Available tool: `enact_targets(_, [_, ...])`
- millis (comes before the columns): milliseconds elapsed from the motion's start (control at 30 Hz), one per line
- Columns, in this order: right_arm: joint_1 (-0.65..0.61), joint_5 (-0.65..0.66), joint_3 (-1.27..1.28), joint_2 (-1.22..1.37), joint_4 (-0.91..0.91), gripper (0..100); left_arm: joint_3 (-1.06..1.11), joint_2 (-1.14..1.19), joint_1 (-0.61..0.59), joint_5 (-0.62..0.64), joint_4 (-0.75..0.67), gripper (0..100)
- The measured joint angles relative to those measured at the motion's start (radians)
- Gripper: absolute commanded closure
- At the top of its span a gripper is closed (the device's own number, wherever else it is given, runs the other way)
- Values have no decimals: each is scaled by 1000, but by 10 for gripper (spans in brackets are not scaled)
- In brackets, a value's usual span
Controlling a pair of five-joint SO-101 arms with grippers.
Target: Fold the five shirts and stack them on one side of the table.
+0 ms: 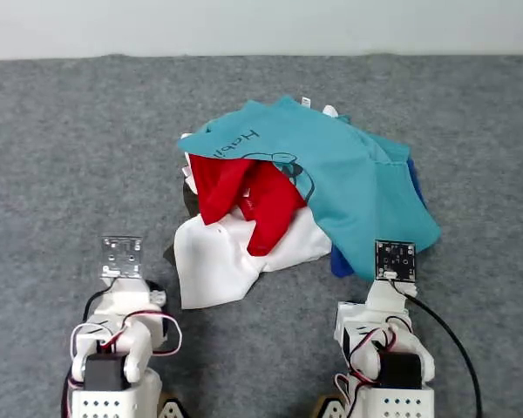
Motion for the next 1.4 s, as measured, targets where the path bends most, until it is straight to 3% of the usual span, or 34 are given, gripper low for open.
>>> enact_targets(167, [0, 0, 0, 0, 0, 990, 0, 0, 51, 0, 0, 985])
enact_targets(567, [0, 0, 0, 0, 0, 990, 0, 0, 46, -5, -25, 984])
enact_targets(633, [0, 0, 0, 0, 0, 990, -20, 0, 43, -84, -52, 984])
enact_targets(800, [0, 0, 0, 0, 0, 990, -117, 0, 31, -453, -120, 968])
enact_targets(967, [0, 0, 0, 0, 0, 990, -252, 0, 35, -523, -135, 919])
enact_targets(1233, [0, 0, 0, 0, 0, 990, -609, 437, 137, -531, -130, 914])
enact_targets(1400, [0, 0, 0, 0, 0, 990, -953, 893, 219, -531, 11, 774])
